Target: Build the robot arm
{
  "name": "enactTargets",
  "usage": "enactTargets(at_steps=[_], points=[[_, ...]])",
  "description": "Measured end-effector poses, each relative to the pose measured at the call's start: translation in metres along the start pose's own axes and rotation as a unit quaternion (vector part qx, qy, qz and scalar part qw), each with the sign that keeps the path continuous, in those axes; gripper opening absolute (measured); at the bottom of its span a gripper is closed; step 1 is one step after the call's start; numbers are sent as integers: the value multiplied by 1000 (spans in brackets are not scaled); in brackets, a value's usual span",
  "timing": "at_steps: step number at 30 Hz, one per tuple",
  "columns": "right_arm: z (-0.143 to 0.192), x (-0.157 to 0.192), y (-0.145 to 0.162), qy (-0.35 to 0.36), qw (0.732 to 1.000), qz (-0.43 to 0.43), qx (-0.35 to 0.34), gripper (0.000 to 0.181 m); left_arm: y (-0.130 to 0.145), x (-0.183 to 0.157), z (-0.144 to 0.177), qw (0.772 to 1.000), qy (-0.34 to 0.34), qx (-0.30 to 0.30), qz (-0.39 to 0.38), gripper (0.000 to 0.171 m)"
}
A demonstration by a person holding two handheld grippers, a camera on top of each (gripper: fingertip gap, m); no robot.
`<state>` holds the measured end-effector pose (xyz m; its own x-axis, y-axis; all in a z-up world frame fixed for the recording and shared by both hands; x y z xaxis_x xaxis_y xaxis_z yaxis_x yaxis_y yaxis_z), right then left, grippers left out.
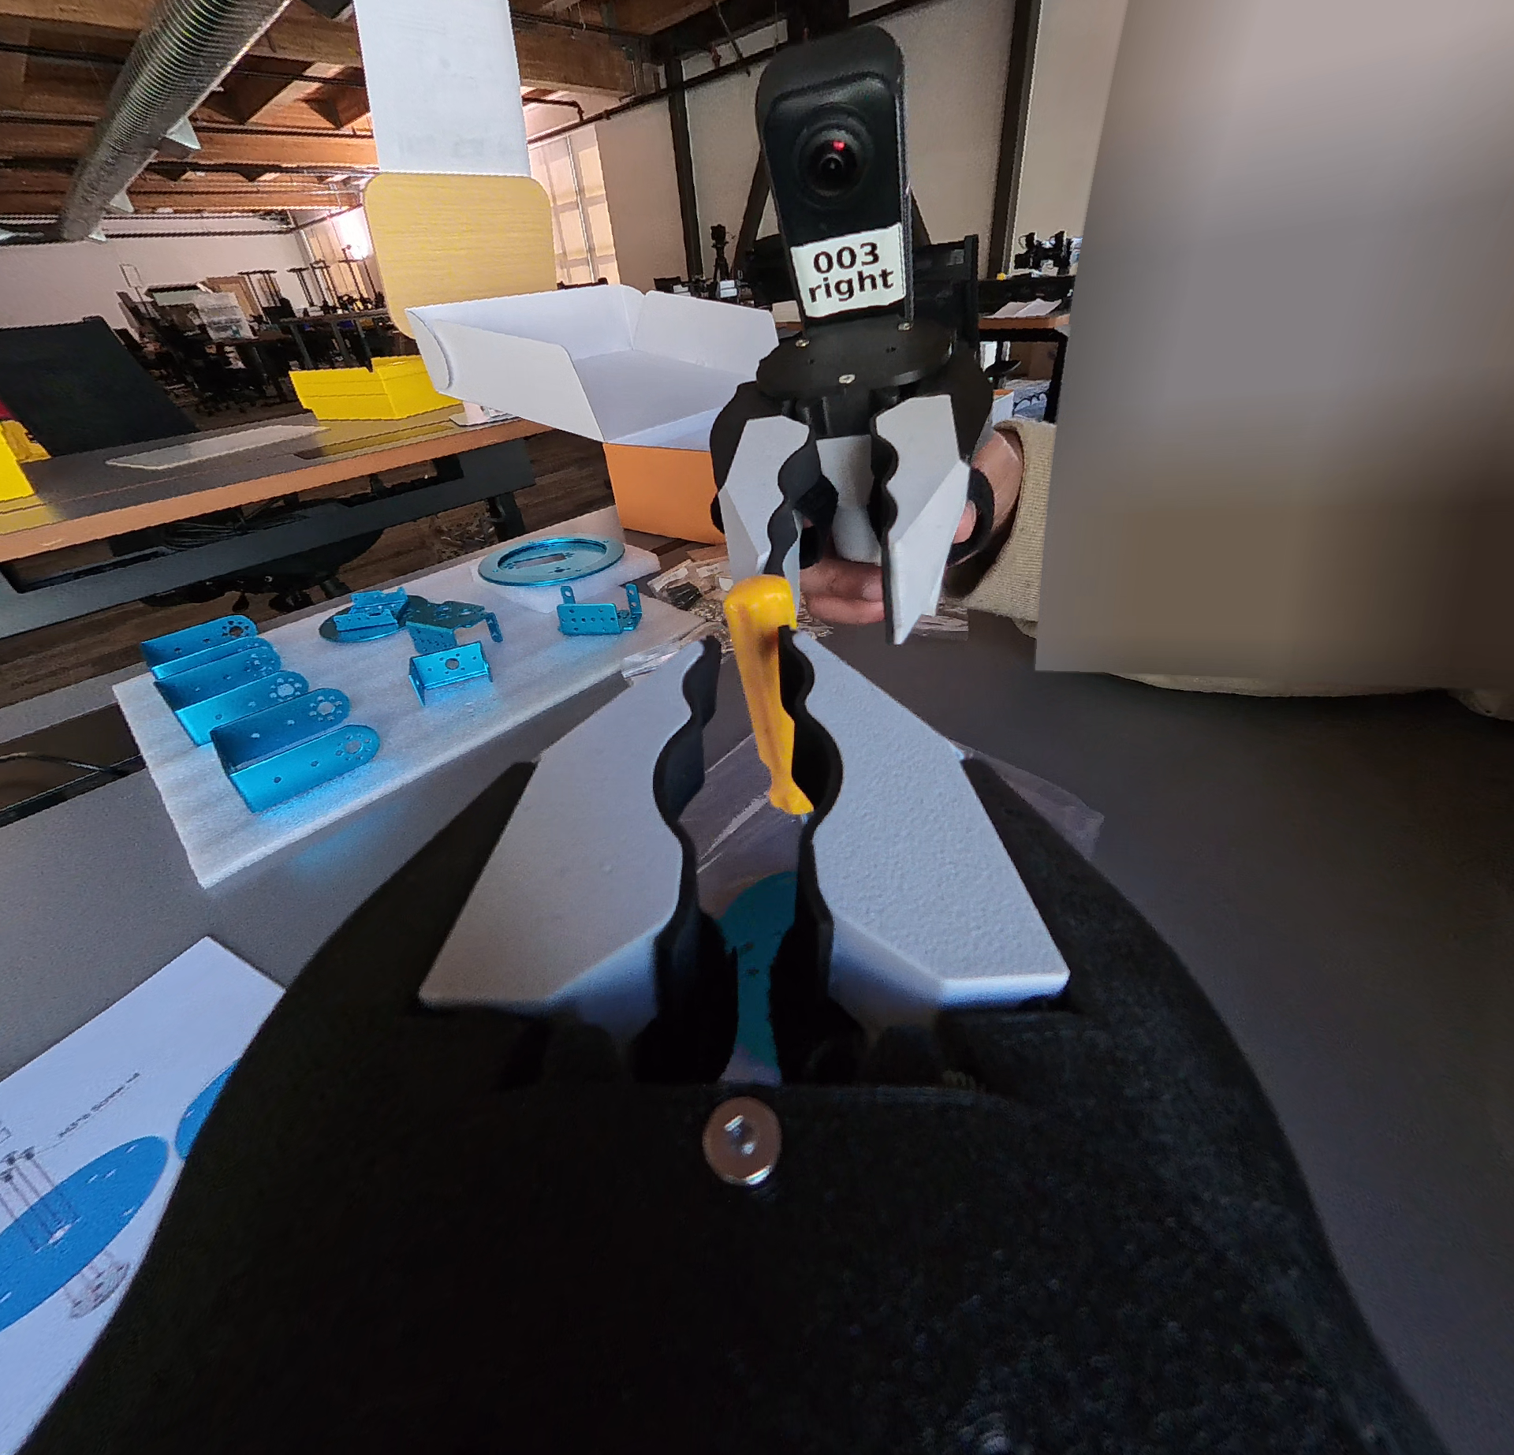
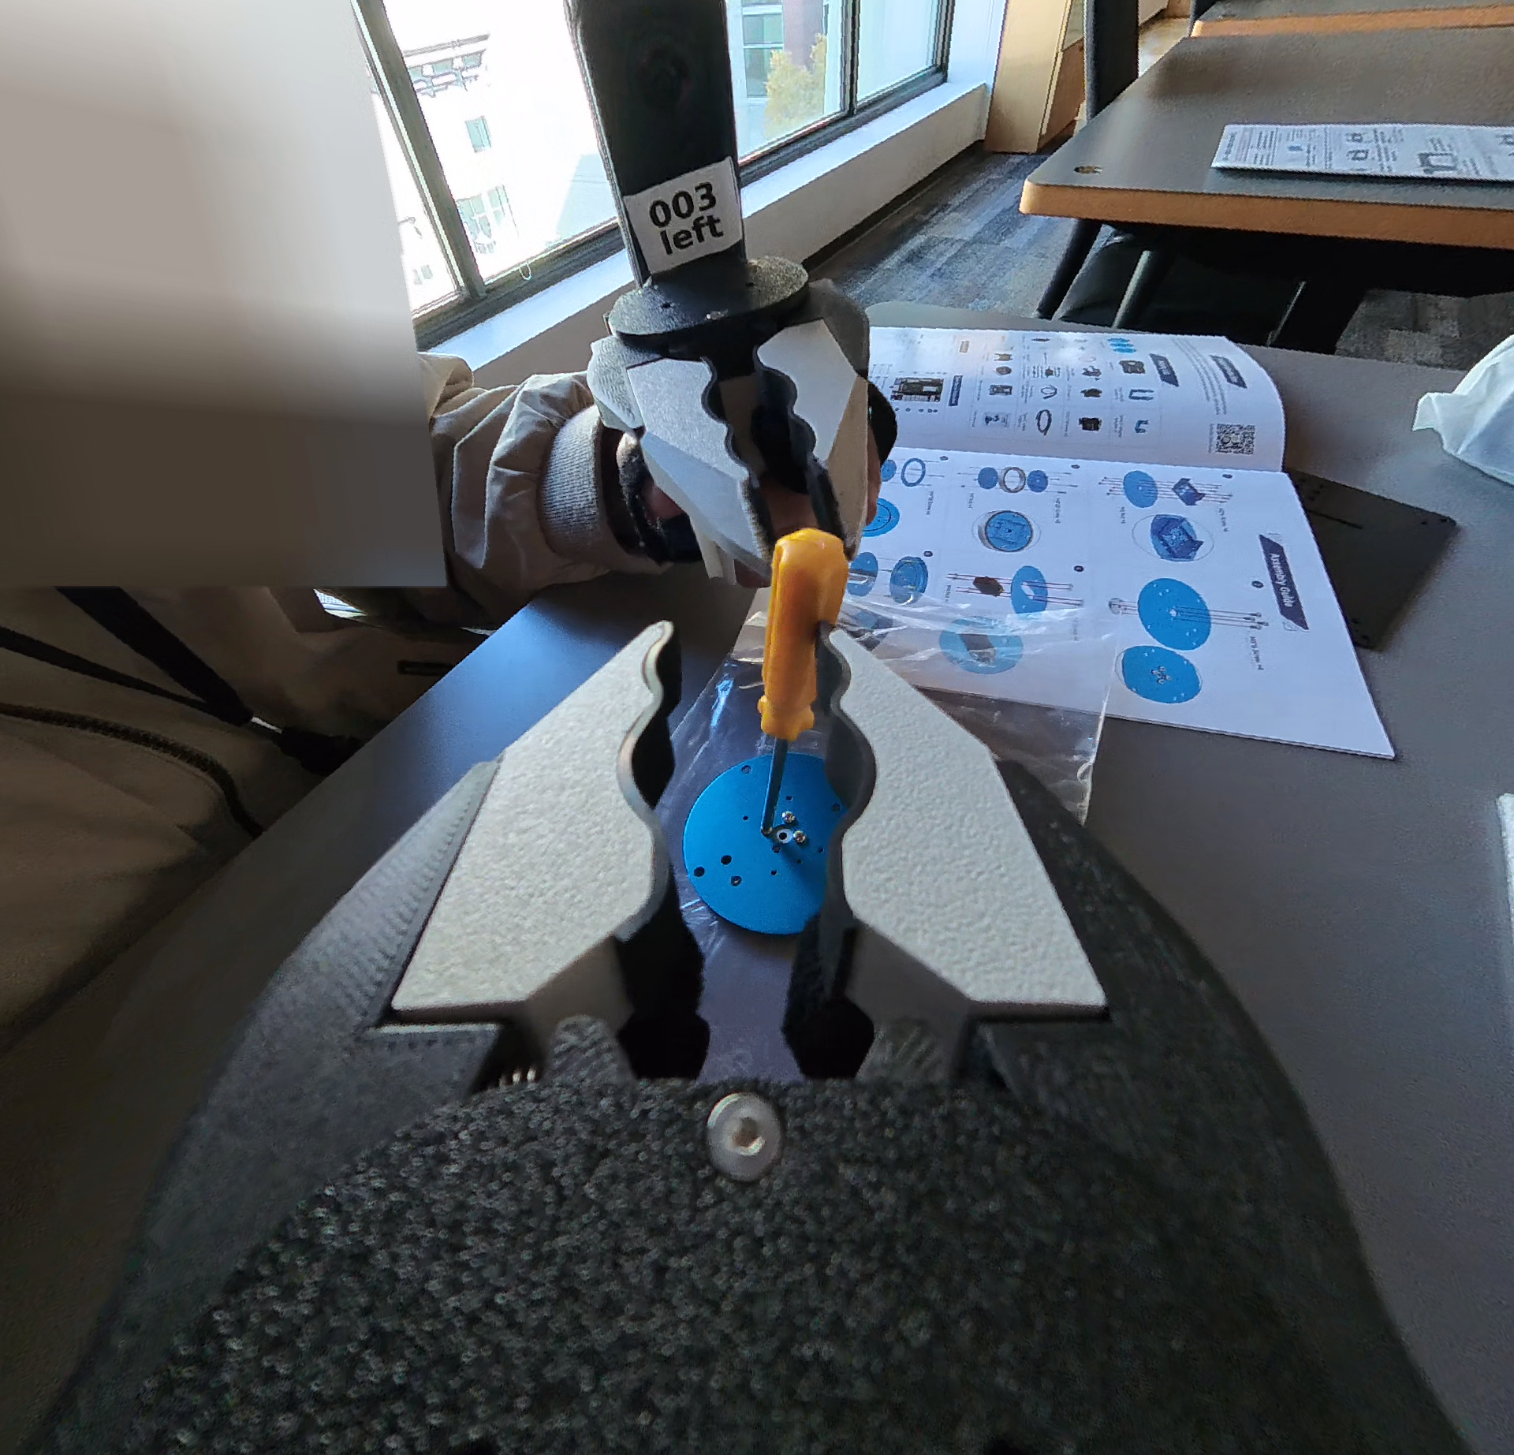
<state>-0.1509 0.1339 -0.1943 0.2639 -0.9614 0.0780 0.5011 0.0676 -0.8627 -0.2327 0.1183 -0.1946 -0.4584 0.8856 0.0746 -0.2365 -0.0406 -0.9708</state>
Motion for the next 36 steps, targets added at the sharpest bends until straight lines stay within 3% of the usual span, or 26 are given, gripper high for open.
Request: enactTargets(at_steps=[10, 17, 24, 30, 33, 36], points=[[-3, -7, 0, 38, 999, 6, 1, 11, 1, -6, -4, 1000, 25, 1, 11, 13], [-6, -8, -3, 74, 997, -7, 29, 10, 5, -7, -7, 999, 32, 14, 13, 23], [-6, -5, -3, 68, 997, 1, 41, 10, 18, -11, -16, 998, 9, 61, -27, 18], [5, -1, -12, 67, 975, 137, 164, 29, 18, -11, -19, 998, 38, 53, -4, 18], [9, 0, -26, 36, 942, 220, 251, 40, 18, -12, -19, 998, 41, 52, -6, 18], [12, -8, -33, -6, 890, 282, 359, 31, 18, -15, -18, 997, 54, 48, -8, 18]])
Point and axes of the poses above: each gripper's, where its closed fingertips meet, z back along the fingers, y out of its underside, x = y × z across the jaws, the point moved 4 cm from there along z, back along the fingers, and after that the axes turned 13 degrees about x, right-handed, at the moved point
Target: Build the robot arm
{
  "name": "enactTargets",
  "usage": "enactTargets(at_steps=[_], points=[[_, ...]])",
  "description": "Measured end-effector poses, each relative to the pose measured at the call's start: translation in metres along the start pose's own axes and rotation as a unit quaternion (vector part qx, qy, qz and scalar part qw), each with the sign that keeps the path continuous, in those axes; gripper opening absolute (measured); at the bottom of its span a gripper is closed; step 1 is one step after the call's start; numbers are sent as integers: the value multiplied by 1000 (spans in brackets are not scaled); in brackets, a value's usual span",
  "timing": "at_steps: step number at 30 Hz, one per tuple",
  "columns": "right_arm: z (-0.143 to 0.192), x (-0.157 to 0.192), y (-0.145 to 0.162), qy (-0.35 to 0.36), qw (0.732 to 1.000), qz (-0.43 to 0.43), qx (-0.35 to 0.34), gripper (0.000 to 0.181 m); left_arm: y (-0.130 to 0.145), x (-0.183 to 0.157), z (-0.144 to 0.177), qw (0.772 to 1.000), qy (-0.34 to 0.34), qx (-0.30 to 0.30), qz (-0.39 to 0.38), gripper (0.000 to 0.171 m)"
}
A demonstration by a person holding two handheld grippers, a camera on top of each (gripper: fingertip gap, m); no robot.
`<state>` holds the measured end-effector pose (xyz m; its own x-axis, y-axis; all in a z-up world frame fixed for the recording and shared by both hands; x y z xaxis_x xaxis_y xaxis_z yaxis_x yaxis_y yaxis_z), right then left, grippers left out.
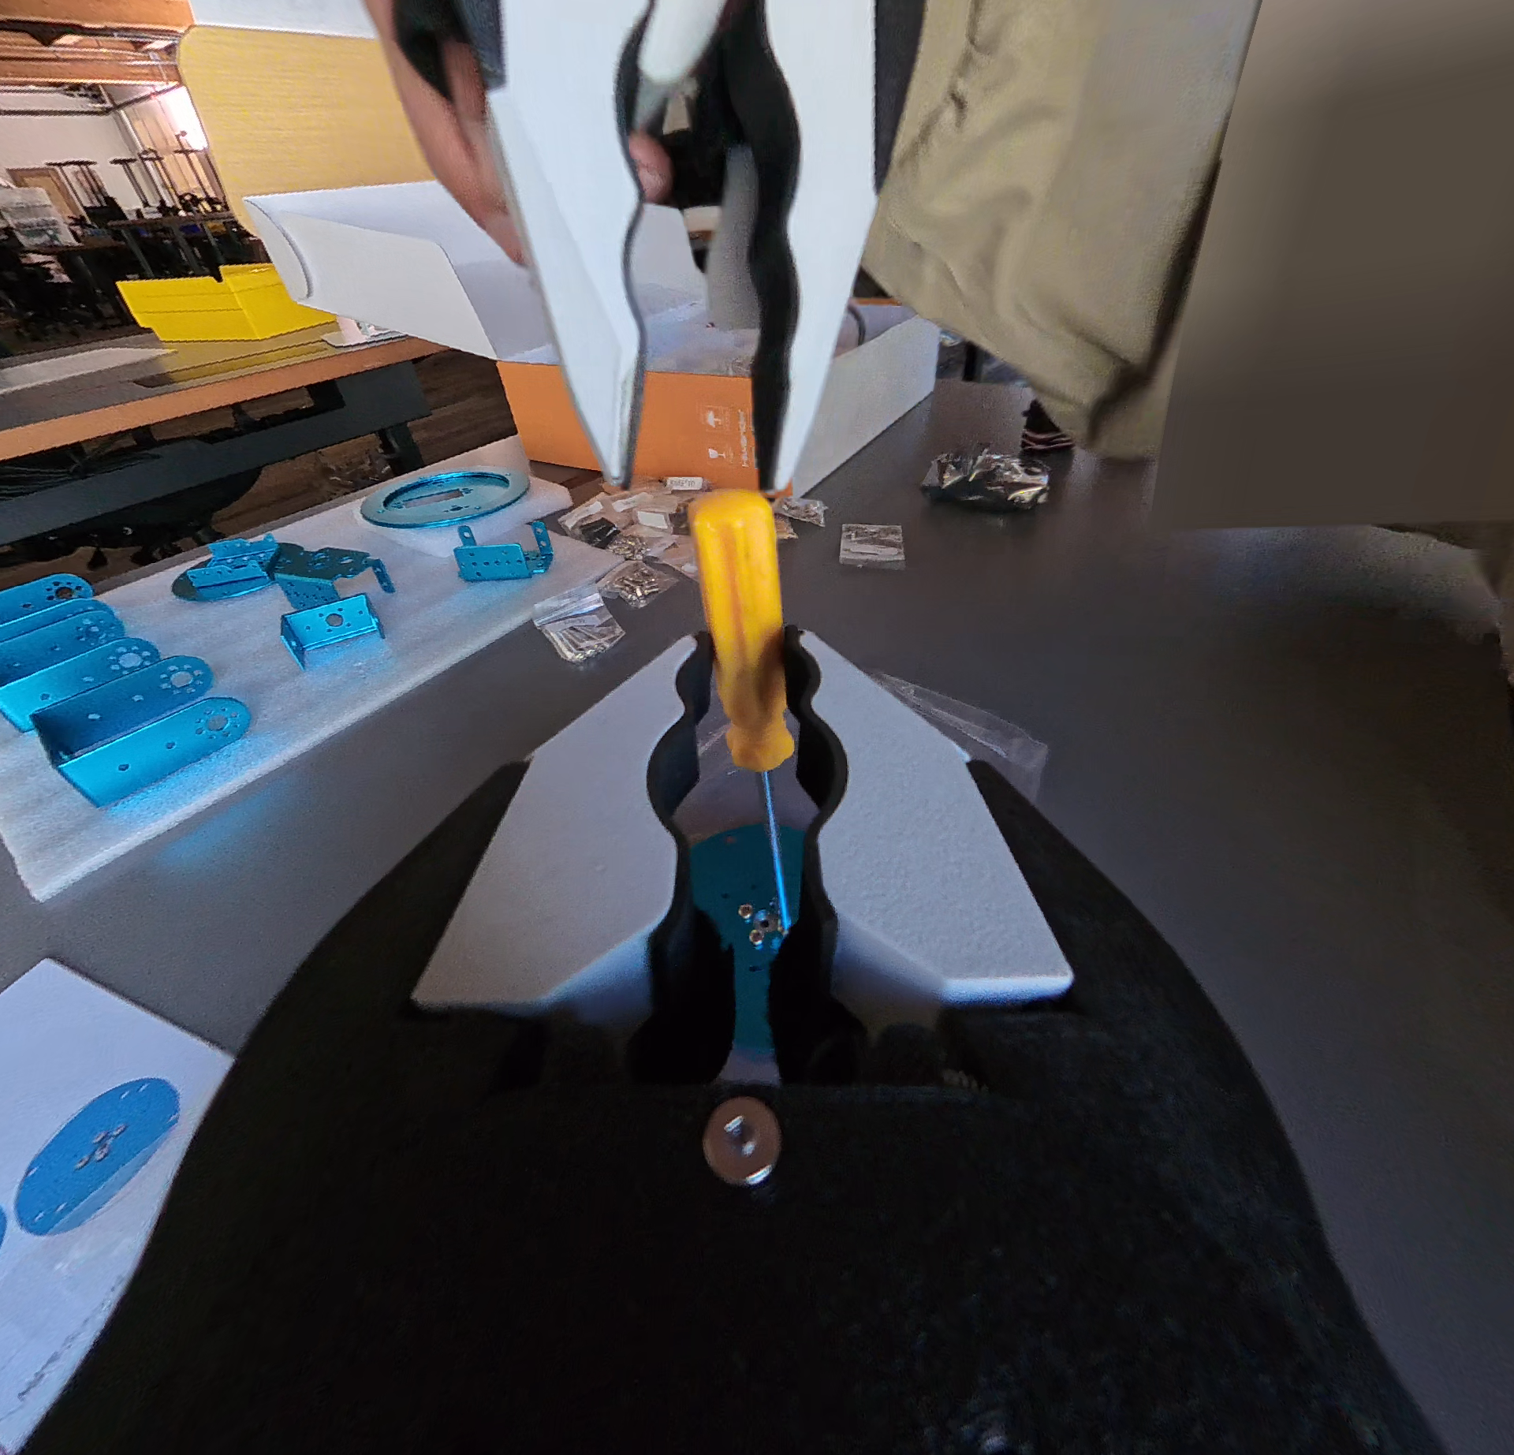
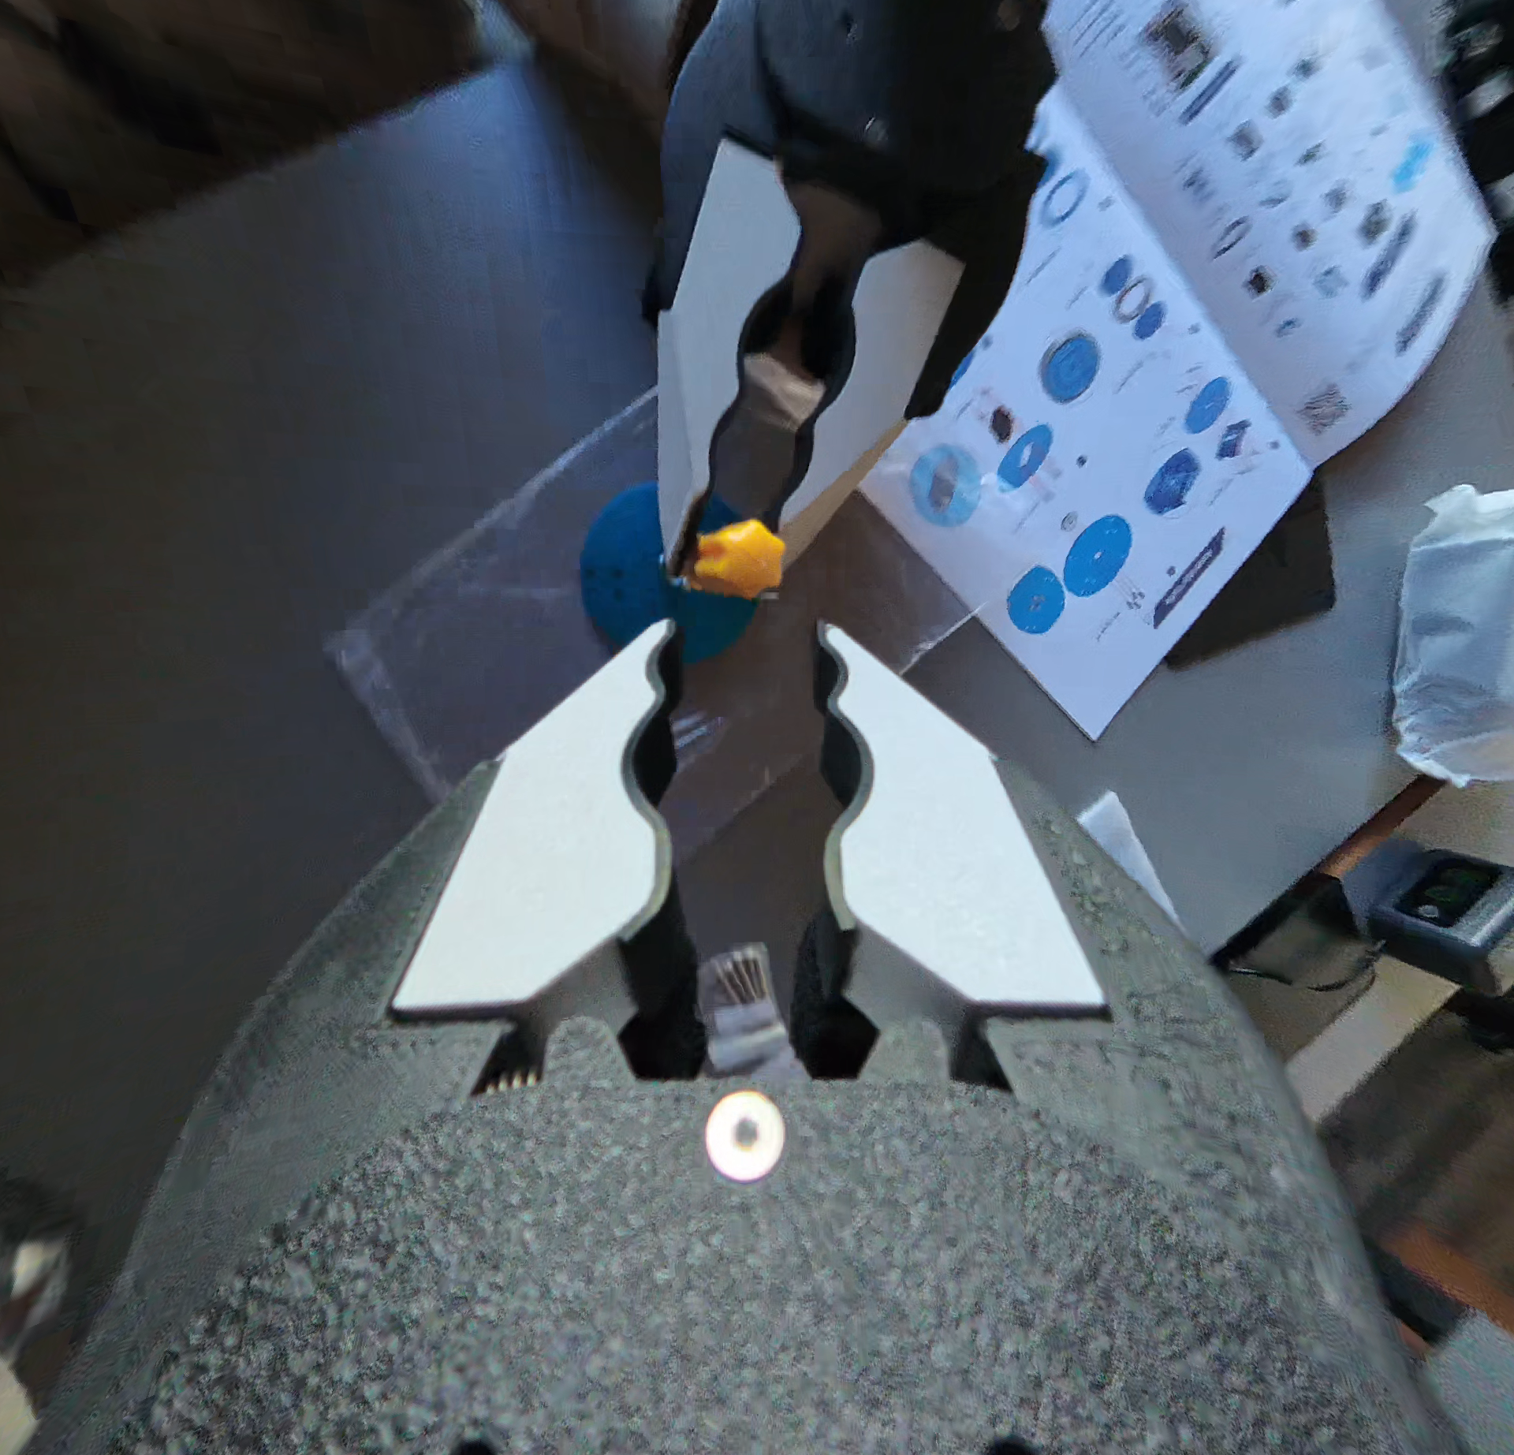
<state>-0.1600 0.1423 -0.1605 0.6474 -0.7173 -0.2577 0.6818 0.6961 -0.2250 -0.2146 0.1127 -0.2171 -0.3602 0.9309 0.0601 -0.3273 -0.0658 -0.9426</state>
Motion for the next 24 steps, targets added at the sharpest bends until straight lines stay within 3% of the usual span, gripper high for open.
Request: enactTargets(at_steps=[4, 6, 12, 16, 20, 24], points=[[5, -9, -2, -33, 991, 84, 103, 37, 0, -1, -1, 1000, 26, 1, 3, 17], [9, -8, -11, -36, 983, 134, 120, 39, -1, 1, -2, 999, 41, 3, 7, 17], [-4, 0, -23, -55, 964, 238, 109, 35, -1, 0, -3, 996, 84, 9, 7, 17], [-5, 3, -21, -102, 958, 245, 107, 30, -1, 1, -1, 995, 102, 14, 2, 17], [-9, 1, -23, -104, 952, 268, 101, 16, -1, -2, -2, 993, 117, 12, -1, 17], [-9, 3, -26, -92, 953, 274, 93, 16, 0, -2, -1, 993, 121, 14, 0, 17]])
Point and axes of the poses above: each gripper's, where its closed fingertips meet, z back along the fingers, y out of its underside, x = y × z across the jaws, the point moved 4 cm from there along z, back along the fingers, and after that the axes turned 13 degrees about x, right-handed, at the moved point
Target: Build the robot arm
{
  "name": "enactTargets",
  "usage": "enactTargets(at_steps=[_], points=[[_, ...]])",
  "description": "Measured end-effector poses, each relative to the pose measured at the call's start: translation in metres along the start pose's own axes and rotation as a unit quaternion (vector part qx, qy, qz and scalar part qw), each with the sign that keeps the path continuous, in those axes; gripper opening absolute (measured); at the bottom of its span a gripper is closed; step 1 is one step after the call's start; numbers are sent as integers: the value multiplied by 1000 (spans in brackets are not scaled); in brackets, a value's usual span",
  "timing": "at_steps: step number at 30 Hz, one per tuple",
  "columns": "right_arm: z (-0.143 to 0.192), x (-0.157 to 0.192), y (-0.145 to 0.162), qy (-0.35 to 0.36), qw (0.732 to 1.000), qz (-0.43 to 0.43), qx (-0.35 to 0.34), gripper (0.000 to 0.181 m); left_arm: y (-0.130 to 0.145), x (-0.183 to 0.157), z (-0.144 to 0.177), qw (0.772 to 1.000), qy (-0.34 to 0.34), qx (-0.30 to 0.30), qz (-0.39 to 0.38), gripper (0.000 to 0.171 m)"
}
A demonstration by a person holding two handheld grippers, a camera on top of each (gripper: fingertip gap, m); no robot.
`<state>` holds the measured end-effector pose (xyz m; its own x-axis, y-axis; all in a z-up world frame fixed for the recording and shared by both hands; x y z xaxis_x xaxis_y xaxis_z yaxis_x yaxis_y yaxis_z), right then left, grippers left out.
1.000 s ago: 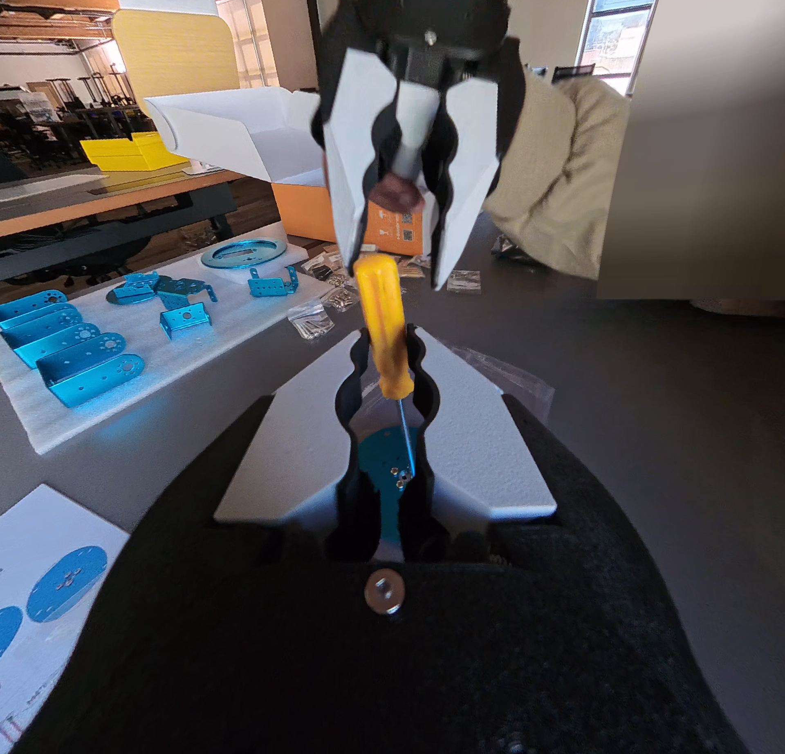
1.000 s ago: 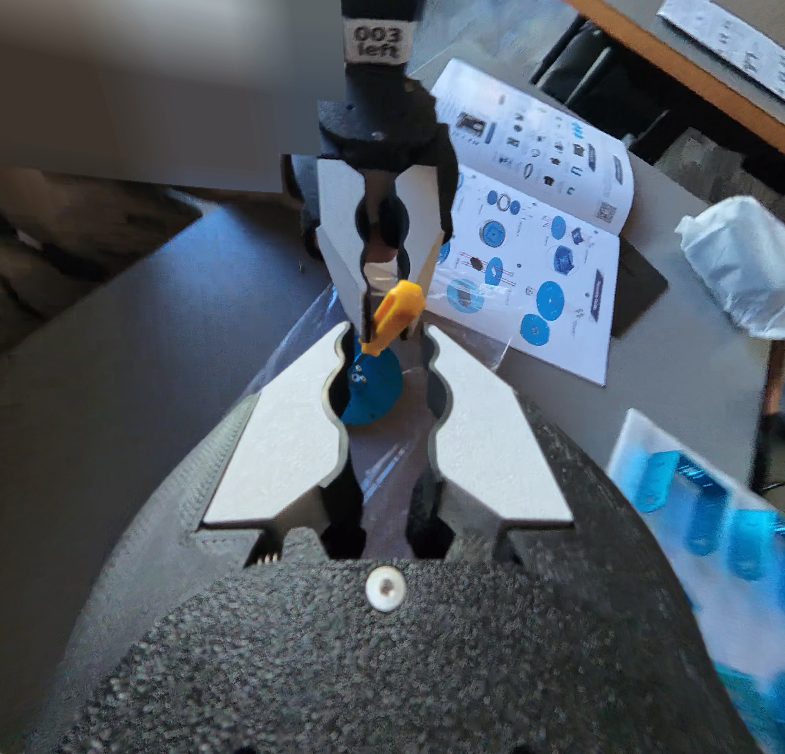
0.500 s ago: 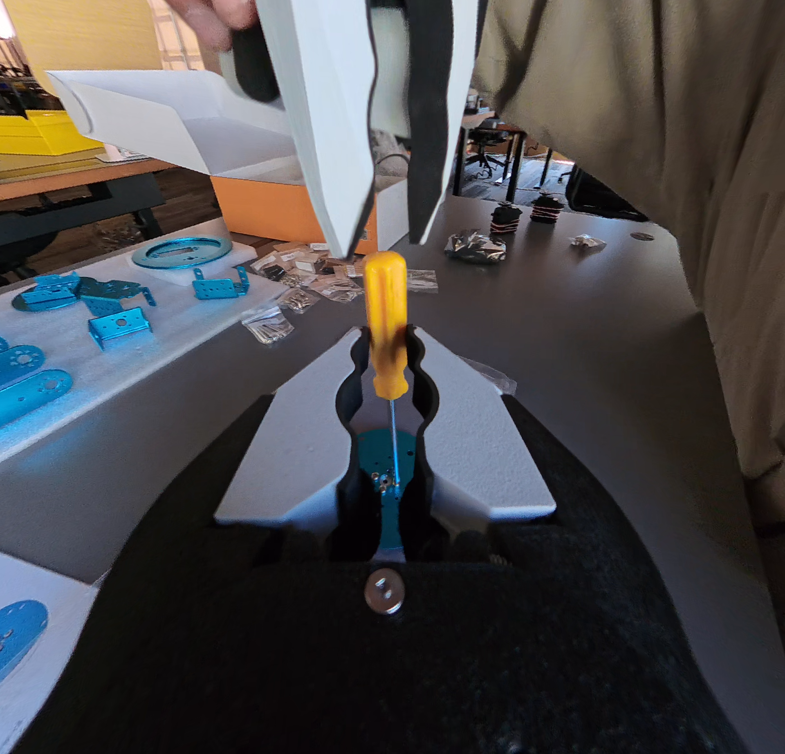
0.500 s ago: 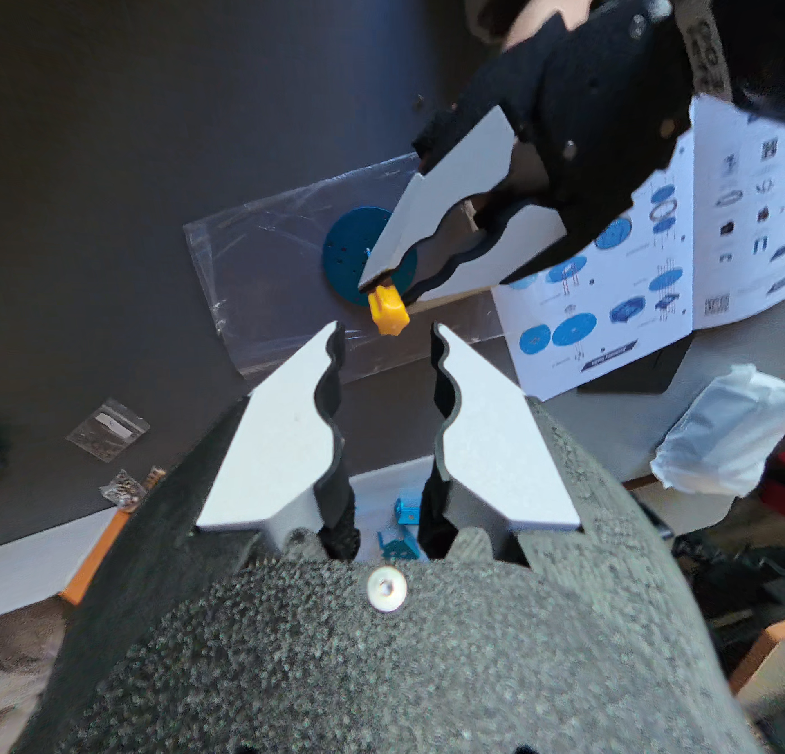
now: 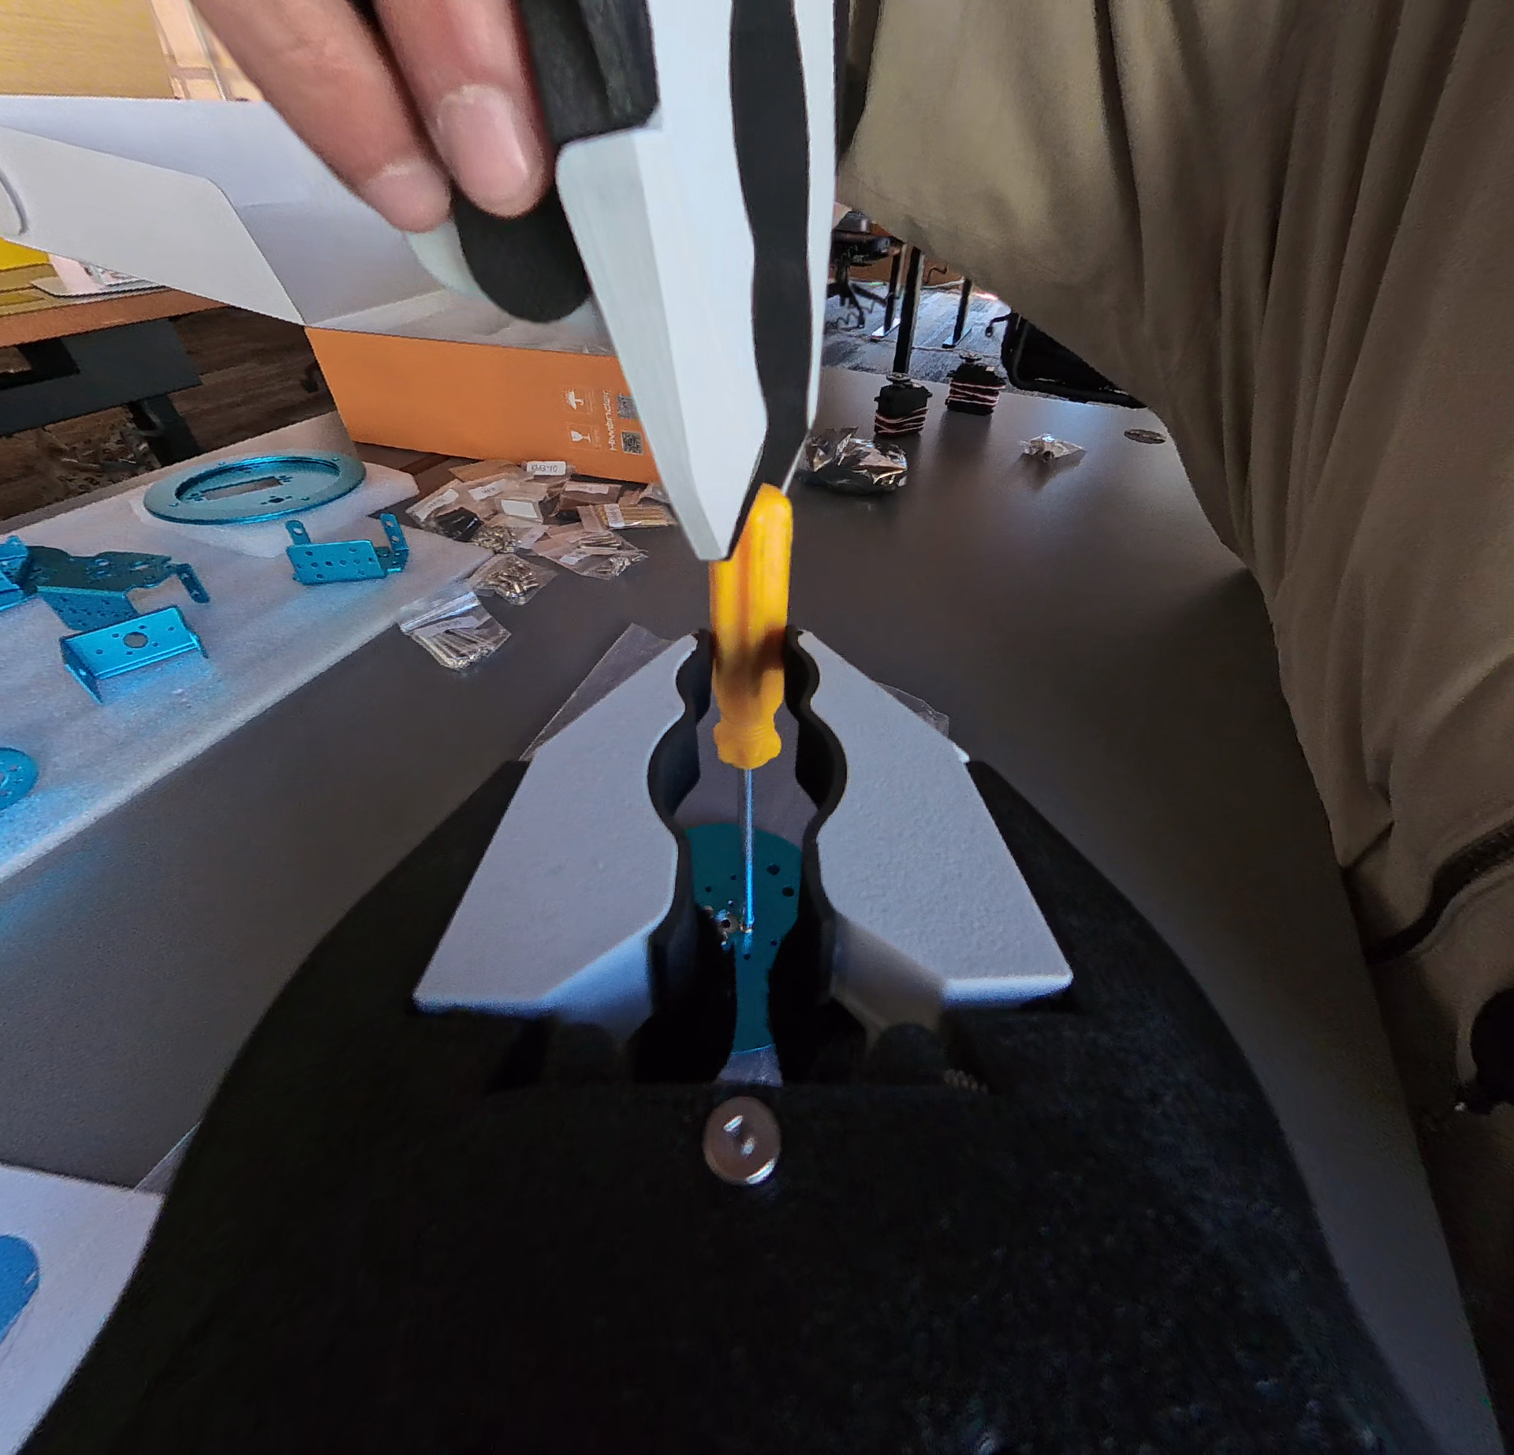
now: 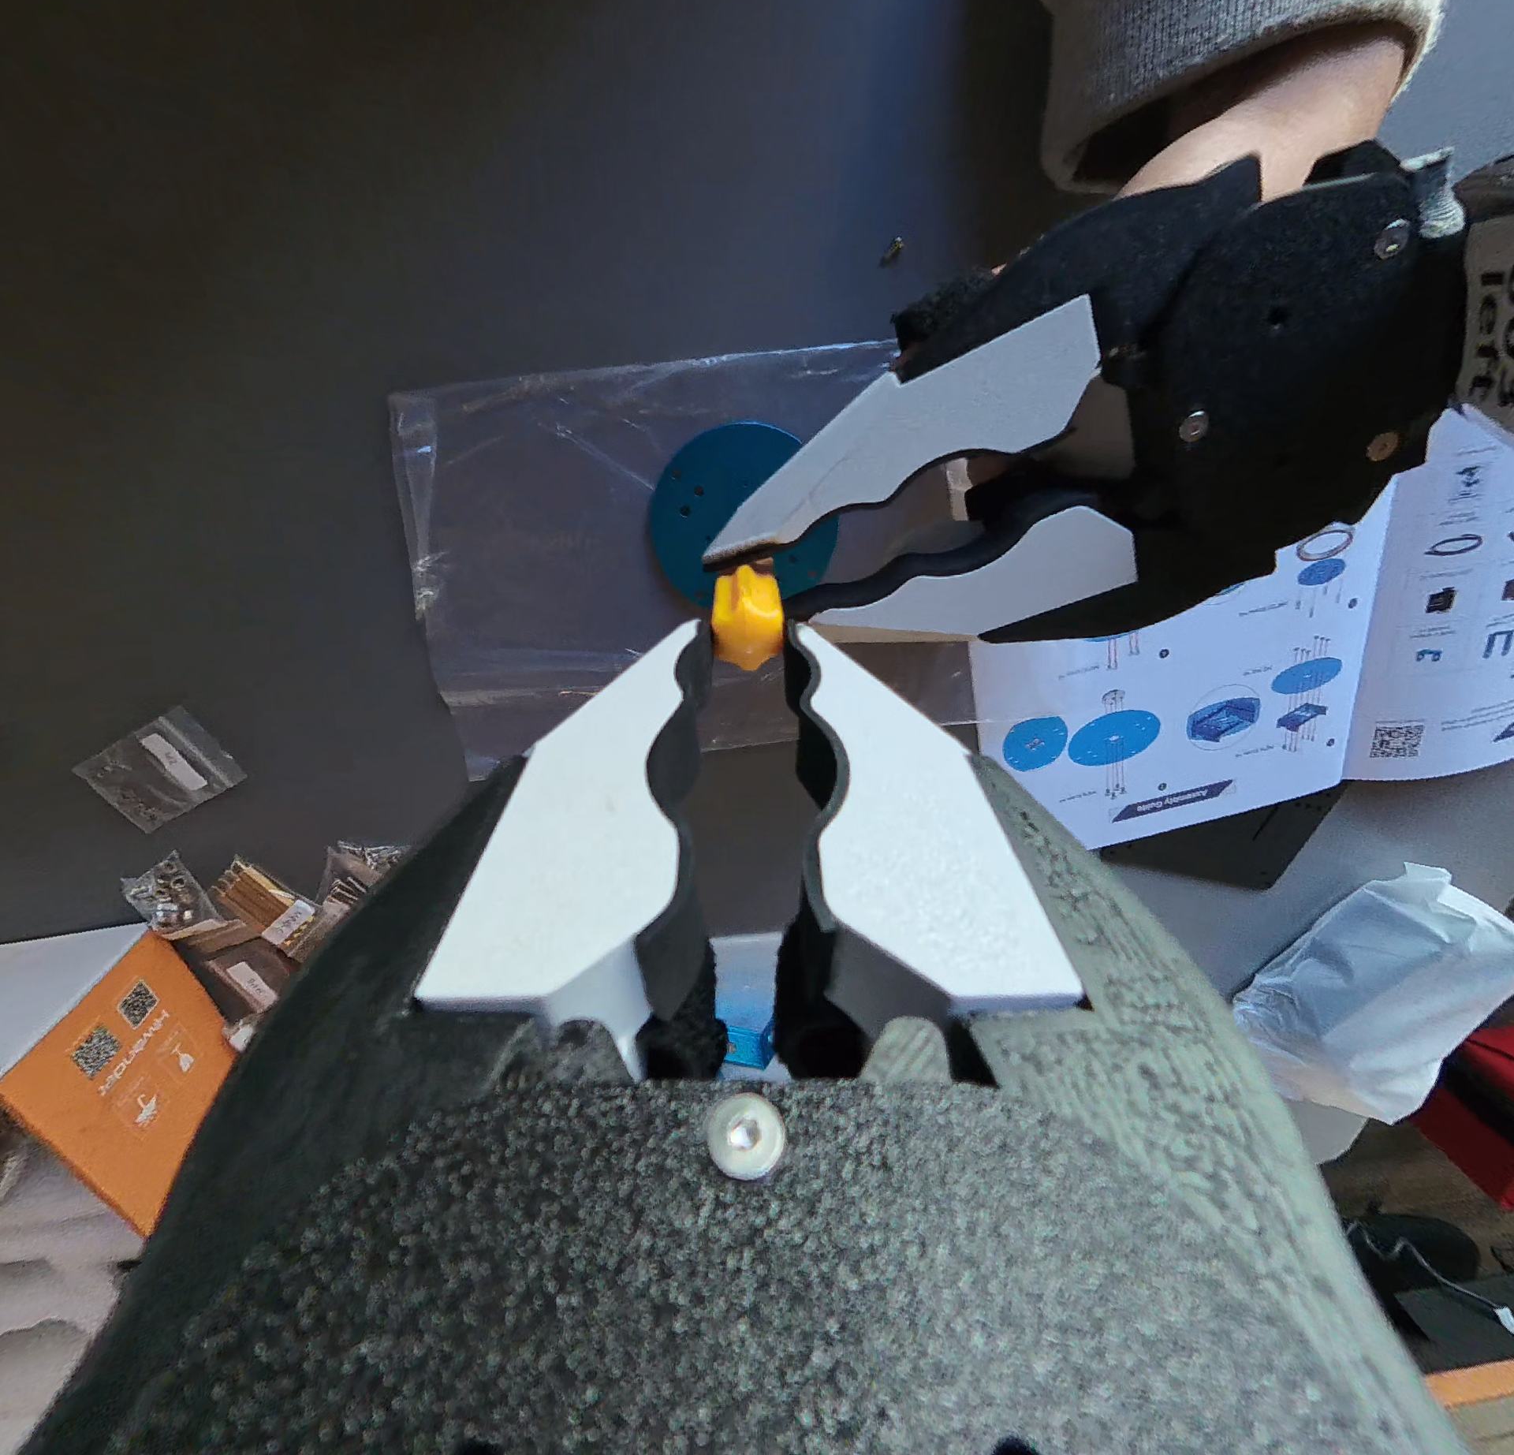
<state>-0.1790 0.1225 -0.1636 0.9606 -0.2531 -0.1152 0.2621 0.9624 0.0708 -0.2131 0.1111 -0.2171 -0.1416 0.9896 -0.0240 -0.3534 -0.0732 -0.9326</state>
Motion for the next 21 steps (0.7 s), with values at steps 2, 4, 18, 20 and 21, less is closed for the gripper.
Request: enactTargets(at_steps=[2, 4, 18, 20, 21], points=[[1, 0, 1, 10, 1000, 4, 0, 16, 0, 1, 0, 1000, 7, -2, 3, 17], [1, 0, 1, 12, 1000, 6, 5, 16, 0, 1, -1, 1000, 12, -1, 5, 18], [2, 1, -3, -4, 999, -42, -6, 16, 87, 6, 0, 961, -38, 275, -7, 79], [2, 1, -3, -6, 999, -50, -7, 16, 91, 8, -8, 956, -45, 290, -15, 79], [3, 1, -3, -7, 998, -55, -9, 16, 91, 8, -10, 956, -43, 289, -13, 79]])
Point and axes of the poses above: each gripper's, where its closed fingertips meet, z back along the fingers, y out of its underside, x = y × z across the jaws, the point moved 4 cm from there along z, back along the fingers, and after that the axes turned 13 degrees about x, right-handed, at the moved point
